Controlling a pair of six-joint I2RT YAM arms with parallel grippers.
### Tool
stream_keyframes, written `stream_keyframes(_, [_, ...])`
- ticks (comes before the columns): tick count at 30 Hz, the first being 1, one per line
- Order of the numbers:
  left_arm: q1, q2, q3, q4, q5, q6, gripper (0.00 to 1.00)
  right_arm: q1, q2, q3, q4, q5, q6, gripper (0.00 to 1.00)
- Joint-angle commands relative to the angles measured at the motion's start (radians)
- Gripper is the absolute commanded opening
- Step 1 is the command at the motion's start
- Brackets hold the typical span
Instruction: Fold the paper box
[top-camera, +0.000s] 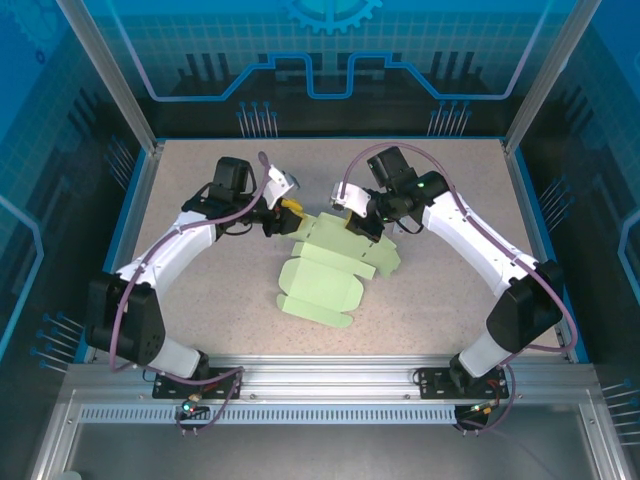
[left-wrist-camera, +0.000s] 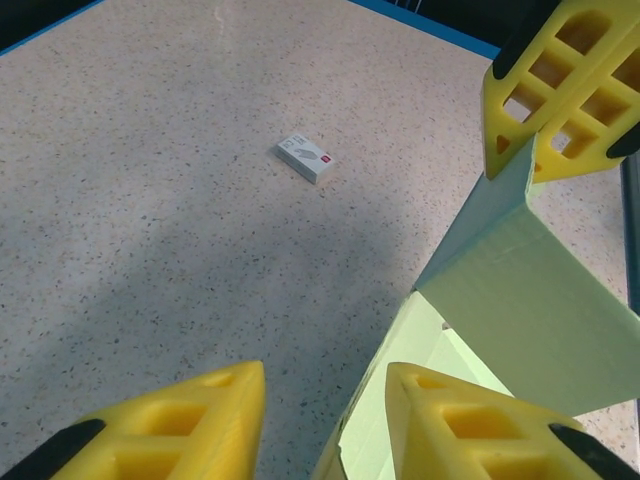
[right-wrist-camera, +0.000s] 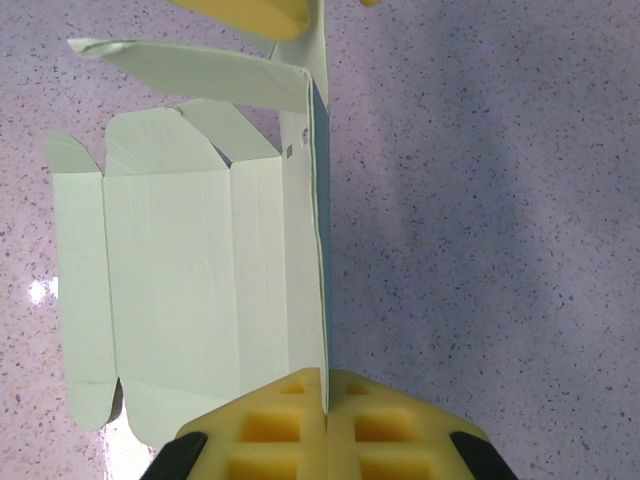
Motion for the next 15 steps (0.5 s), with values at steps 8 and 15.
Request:
stream_keyframes(8, [0.002,-0.007,0.021,-0.056,0.039,0.062,0.43,0.001,-0.01,0.056,-0.046,-0.047,-0.019,0.0])
stream_keyframes(15, [0.002,-0.016,0.01,-0.031,0.01,0.025,0.43,0.006,0.003,0.08,-0.043,-0.025,-0.007,0.0])
